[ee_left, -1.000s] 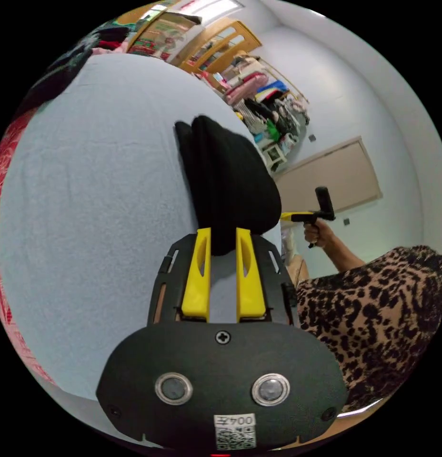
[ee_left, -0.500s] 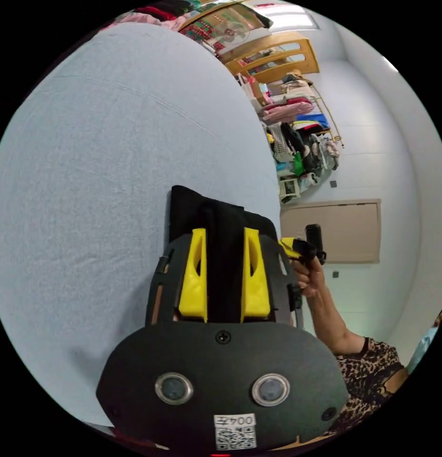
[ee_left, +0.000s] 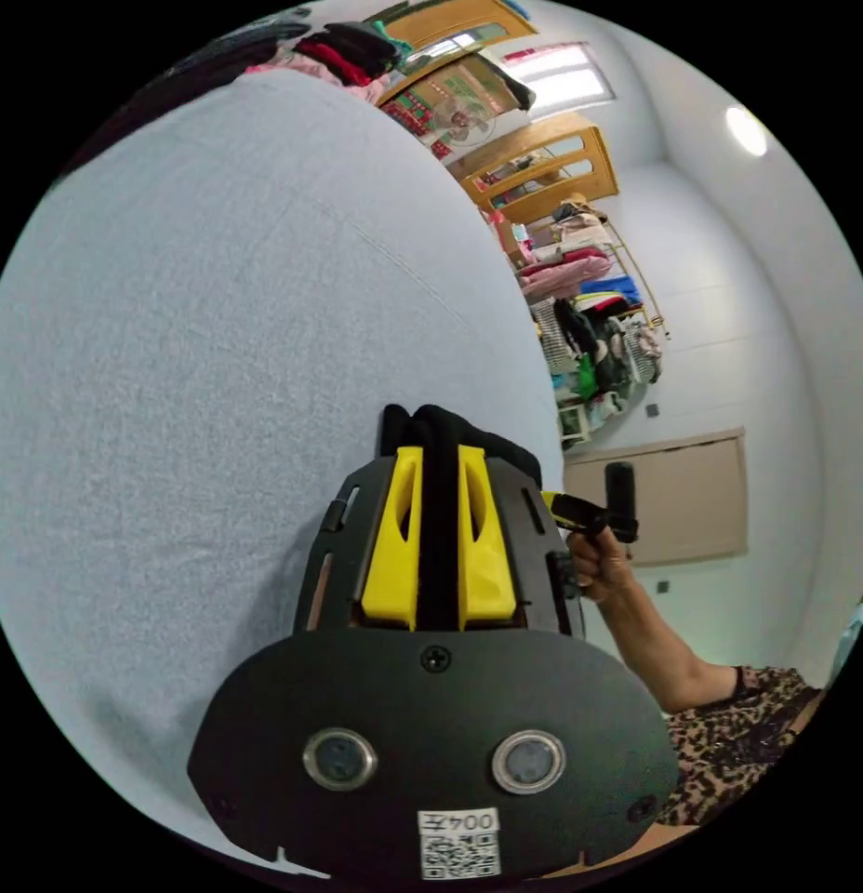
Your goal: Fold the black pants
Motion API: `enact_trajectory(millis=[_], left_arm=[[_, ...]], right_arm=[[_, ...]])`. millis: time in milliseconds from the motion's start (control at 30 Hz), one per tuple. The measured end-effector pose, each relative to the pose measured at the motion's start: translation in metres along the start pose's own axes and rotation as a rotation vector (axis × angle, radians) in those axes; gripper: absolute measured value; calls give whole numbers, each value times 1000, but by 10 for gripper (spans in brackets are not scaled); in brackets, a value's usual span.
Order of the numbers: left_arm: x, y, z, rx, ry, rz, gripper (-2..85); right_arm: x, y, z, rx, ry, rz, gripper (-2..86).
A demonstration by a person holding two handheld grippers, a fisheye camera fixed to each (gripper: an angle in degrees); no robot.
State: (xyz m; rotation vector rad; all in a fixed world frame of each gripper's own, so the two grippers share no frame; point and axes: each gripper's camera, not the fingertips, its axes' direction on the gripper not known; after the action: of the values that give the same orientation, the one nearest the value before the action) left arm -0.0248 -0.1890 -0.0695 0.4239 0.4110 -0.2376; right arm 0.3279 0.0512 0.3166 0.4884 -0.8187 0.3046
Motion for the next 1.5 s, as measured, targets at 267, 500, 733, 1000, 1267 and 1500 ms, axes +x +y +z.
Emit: enact_trajectory(millis=[267, 500, 733, 1000, 1267, 1500], left_arm=[[40, 36, -73, 74, -2, 185, 28], [35, 111, -21, -187, -228, 335, 6], [18, 94, -39, -152, -166, 350, 16], [-83, 151, -93, -12, 375, -106, 186], [-149, 179, -53, 14, 449, -367, 262], [-172, 163, 6, 96, 536, -478, 326]], right_arm=[[-75, 91, -33, 97, 91, -201, 58], [-72, 131, 60, -57, 366, -194, 9], [-53, 146, 32, 52, 233, -87, 107], [44, 198, 68, 90, -214, 221, 226], [66, 174, 123, 63, -313, 271, 163], [21, 169, 142, 93, -225, 301, 115]])
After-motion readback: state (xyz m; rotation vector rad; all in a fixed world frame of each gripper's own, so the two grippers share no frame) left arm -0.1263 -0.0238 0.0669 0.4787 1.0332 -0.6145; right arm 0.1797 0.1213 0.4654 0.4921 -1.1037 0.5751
